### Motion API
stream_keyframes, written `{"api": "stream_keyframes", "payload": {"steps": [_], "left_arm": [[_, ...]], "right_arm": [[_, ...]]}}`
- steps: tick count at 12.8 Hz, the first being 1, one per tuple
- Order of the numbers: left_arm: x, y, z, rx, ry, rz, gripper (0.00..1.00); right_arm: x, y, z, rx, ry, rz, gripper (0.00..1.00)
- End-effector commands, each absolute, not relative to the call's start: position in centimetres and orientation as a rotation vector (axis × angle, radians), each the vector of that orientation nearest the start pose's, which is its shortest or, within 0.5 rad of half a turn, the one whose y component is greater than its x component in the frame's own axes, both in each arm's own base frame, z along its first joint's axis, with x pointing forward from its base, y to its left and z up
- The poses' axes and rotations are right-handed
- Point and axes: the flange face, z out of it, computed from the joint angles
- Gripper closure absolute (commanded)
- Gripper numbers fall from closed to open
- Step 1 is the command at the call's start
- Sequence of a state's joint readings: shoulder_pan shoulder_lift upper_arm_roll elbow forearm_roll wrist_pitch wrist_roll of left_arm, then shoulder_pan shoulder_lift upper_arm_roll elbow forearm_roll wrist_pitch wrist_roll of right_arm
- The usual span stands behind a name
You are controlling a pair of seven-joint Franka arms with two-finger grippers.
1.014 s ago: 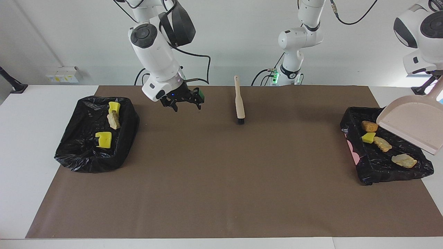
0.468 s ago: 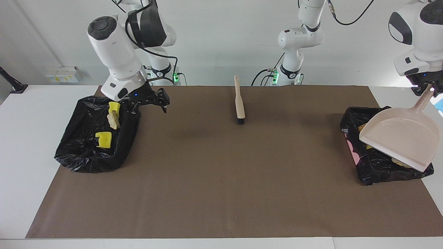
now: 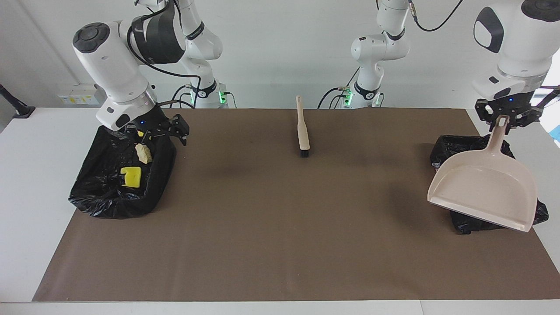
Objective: Sweep and dump trash in bin
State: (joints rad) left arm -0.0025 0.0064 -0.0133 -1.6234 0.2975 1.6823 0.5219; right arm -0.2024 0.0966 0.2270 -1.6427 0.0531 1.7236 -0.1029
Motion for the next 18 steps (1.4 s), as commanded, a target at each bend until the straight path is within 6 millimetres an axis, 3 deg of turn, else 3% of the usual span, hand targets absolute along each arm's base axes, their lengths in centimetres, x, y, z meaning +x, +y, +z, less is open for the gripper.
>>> {"api": "stream_keyframes", "payload": {"steps": [1, 5, 7, 10, 11, 13, 14, 16, 18], "left_arm": [[54.1, -3.4, 60.5, -2.896, 0.610, -0.003, 1.00], [51.5, -14.0, 57.8, -3.061, 0.468, 0.015, 1.00], [50.8, -17.3, 57.1, -3.161, 0.382, 0.028, 1.00], [50.0, -23.7, 53.5, -3.196, 0.320, -0.014, 1.00], [49.9, -25.5, 52.1, -3.195, 0.309, 0.004, 1.00], [49.4, -27.9, 50.5, -3.250, 0.298, -0.015, 1.00], [49.2, -29.7, 48.9, -3.262, 0.290, -0.024, 1.00], [48.6, -35.4, 43.2, -3.266, 0.211, -0.012, 1.00], [48.1, -38.2, 40.3, -3.273, 0.193, -0.029, 1.00]], "right_arm": [[58.6, 0.2, 55.3, -3.153, -0.216, 0.063, 0.00], [58.2, -1.5, 58.0, -3.174, -0.136, 0.103, 0.00], [58.1, -1.8, 58.1, -3.169, -0.073, 0.109, 0.00], [57.4, -2.5, 58.5, -3.148, -0.029, 0.143, 0.00], [56.4, -3.1, 59.8, -3.139, 0.021, 0.111, 0.00], [55.3, -3.3, 59.5, -3.129, 0.141, 0.130, 0.00], [55.0, -3.3, 59.4, -3.127, 0.142, 0.134, 0.00], [54.5, -3.2, 58.9, -3.115, 0.135, 0.143, 0.00], [54.3, -3.1, 59.1, -3.105, 0.134, 0.142, 0.00]]}}
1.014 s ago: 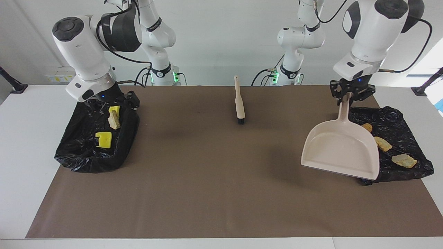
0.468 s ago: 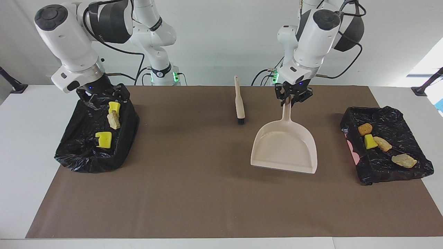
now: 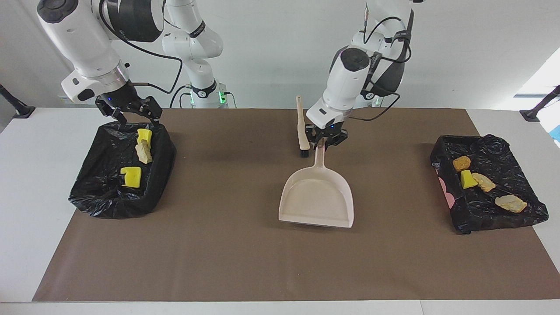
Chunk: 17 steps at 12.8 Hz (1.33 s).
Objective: Sweep and dump trash in bin
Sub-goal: 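Bring the empty dustpan back to the table center with the left gripper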
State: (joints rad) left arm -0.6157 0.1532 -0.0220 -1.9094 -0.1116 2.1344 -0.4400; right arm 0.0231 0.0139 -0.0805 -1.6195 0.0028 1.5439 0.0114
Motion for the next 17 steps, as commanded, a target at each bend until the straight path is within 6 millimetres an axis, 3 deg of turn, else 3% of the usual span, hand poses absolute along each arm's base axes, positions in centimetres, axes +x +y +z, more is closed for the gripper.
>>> {"api": "stream_keyframes", "payload": {"steps": [1, 5, 8, 9, 11, 15, 17], "left_arm": [[47.8, -38.6, 40.2, -3.273, 0.204, -0.027, 1.00], [46.0, -40.5, 39.0, -3.266, 0.203, -0.005, 1.00], [45.5, -40.6, 38.5, -3.267, 0.153, 0.001, 1.00], [45.5, -40.6, 38.4, -3.278, 0.119, -0.017, 0.81], [45.7, -40.3, 38.2, -3.290, 0.072, -0.048, 0.00], [46.4, -38.9, 38.1, -3.259, 0.038, 0.021, 0.00], [48.6, -35.9, 39.1, -3.250, -0.049, 0.020, 0.00]], "right_arm": [[54.3, -3.1, 59.1, -3.105, 0.137, 0.147, 0.00], [54.6, -2.7, 59.2, -3.109, 0.134, 0.162, 0.00], [55.6, -2.5, 60.0, -3.148, 0.131, 0.140, 0.00], [56.0, -2.4, 60.0, -3.149, 0.128, 0.104, 0.00], [56.2, -2.2, 60.1, -3.148, 0.123, 0.070, 0.00], [56.2, -2.0, 60.0, -3.139, 0.123, 0.065, 0.00], [56.2, -2.0, 60.0, -3.139, 0.121, 0.065, 0.00]]}}
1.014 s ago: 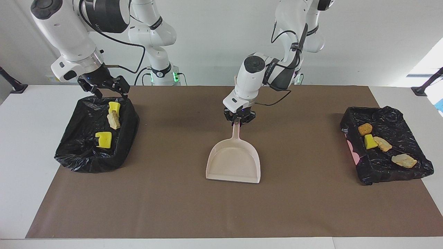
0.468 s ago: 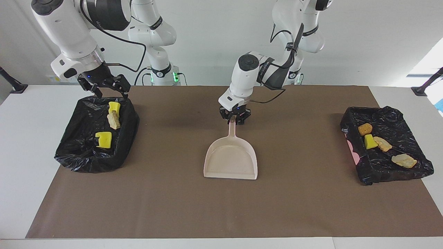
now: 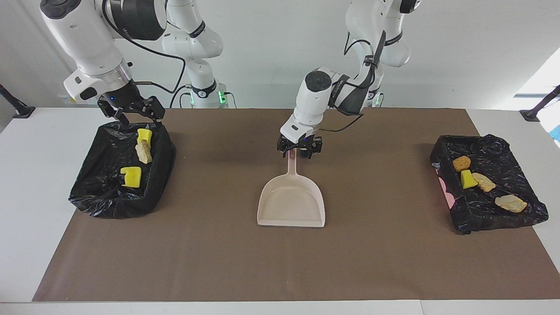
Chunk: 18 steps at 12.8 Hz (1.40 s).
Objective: Sweep and dump trash in bin
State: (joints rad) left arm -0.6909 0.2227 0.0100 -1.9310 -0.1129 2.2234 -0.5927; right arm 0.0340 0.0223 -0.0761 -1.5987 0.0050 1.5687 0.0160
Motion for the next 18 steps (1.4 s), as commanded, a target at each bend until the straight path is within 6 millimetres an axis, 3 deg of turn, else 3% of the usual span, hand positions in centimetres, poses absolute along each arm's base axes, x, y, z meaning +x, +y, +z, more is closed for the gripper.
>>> {"api": "stream_keyframes", "payload": {"steps": [1, 4, 6, 10, 12, 15, 18], "left_arm": [[49.6, -34.3, 39.8, -3.242, -0.076, 0.029, 0.00], [52.8, -27.6, 42.5, -3.222, -0.216, -0.013, 0.00], [53.3, -24.3, 44.2, -3.212, -0.241, 0.008, 0.00], [54.5, -13.2, 47.2, -3.201, -0.170, 0.097, 0.00], [54.4, -8.8, 47.9, -3.202, -0.121, 0.141, 0.00], [54.4, -3.5, 49.1, -3.176, -0.087, 0.115, 0.00], [54.8, -2.1, 51.0, -3.097, -0.013, 0.070, 0.00]], "right_arm": [[56.2, -2.0, 60.0, -3.139, 0.118, 0.065, 0.00], [56.2, -2.0, 60.0, -3.135, 0.116, 0.067, 0.00], [56.2, -2.0, 60.0, -3.135, 0.116, 0.067, 0.00], [56.2, -2.0, 60.0, -3.133, 0.116, 0.067, 0.00], [56.2, -2.0, 60.0, -3.133, 0.113, 0.067, 0.00], [56.2, -2.0, 60.0, -3.133, 0.116, 0.067, 0.00], [56.2, -2.0, 60.0, -3.133, 0.116, 0.067, 0.00]]}}
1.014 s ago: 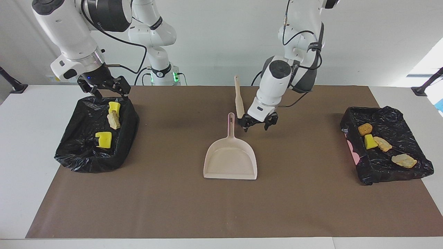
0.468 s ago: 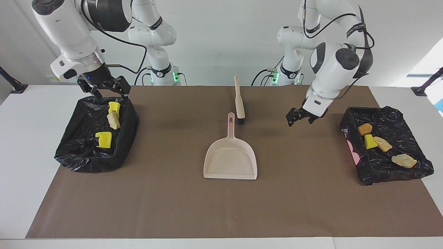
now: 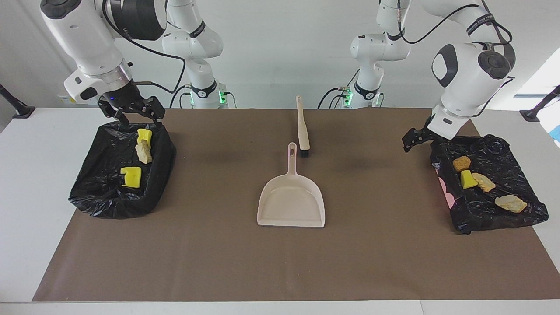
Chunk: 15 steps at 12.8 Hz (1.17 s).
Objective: Sweep and dump trash in bin
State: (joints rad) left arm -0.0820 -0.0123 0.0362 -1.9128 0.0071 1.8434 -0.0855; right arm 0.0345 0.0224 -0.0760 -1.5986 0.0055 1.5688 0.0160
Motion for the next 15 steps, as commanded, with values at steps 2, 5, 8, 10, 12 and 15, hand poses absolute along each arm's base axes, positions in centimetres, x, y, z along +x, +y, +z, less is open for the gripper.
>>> {"api": "stream_keyframes", "payload": {"steps": [2, 5, 8, 10, 12, 15], "left_arm": [[55.2, -0.9, 52.6, -3.082, -0.035, 0.046, 0.00], [55.3, -0.6, 55.3, -3.052, -0.004, 0.023, 0.00], [55.3, -0.6, 59.9, -3.054, 0.021, -0.033, 0.00], [54.7, -0.6, 64.2, -3.055, 0.006, -0.062, 0.00], [53.7, -1.1, 66.0, -3.056, 0.014, -0.004, 0.00], [53.5, -0.9, 66.1, -3.063, 0.003, 0.011, 0.00]], "right_arm": [[56.2, -2.0, 60.0, -3.132, 0.116, 0.067, 0.00], [56.2, -2.0, 60.0, -3.133, 0.116, 0.067, 0.00], [56.2, -2.0, 60.0, -3.133, 0.116, 0.067, 0.00], [56.2, -2.0, 60.0, -3.133, 0.116, 0.067, 0.00], [56.2, -2.0, 60.0, -3.133, 0.116, 0.067, 0.00], [56.2, -2.0, 60.0, -3.133, 0.116, 0.067, 0.00]]}}
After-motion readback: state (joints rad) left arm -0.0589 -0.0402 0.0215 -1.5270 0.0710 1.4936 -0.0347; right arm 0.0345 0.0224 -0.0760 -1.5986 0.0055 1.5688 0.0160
